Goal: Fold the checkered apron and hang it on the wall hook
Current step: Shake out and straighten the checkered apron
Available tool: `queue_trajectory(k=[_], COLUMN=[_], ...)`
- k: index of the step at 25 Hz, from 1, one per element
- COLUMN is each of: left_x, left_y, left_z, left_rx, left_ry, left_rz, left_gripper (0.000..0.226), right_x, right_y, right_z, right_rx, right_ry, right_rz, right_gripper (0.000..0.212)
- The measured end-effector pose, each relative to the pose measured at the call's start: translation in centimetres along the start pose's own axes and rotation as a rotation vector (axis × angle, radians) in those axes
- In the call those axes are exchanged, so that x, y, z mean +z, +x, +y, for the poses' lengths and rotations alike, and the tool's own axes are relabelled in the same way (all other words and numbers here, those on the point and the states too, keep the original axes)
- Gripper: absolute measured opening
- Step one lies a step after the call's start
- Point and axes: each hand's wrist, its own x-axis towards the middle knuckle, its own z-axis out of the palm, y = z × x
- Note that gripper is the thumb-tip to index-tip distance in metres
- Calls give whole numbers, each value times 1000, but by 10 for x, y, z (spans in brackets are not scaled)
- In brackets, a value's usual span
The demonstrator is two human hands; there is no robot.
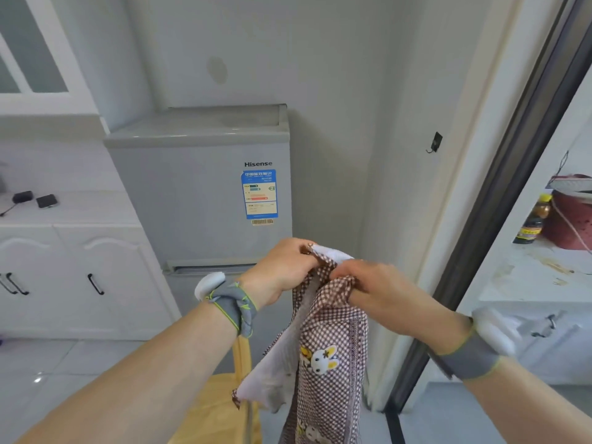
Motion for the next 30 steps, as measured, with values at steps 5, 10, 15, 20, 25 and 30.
queue_trajectory(k=[5, 10, 15, 20, 25, 30], left_x=[-4, -3, -13, -25, -28, -43], left_y=[-16, -12, -10, -9, -12, -10], left_z=[4, -1, -3, -1, 4, 4], left_rx=[68, 278, 221, 192, 190, 251], left_ry=[-196, 162, -11, -84, -127, 48], left_rz=[-364, -178, -54, 63, 121, 60], left_gripper=[20, 26, 17, 15, 18, 71], right_x=[5, -1, -18, 3, 6, 0], right_y=[22, 34, 33, 36, 39, 39], right_z=[-6, 2, 32, 53, 39, 27], right_rx=[79, 86, 104, 238, 147, 42], right_ry=[-139, -81, 375, 888, 507, 421], right_rz=[244, 162, -168, -45, 286, 298], right_gripper=[18, 36, 90, 29, 19, 31])
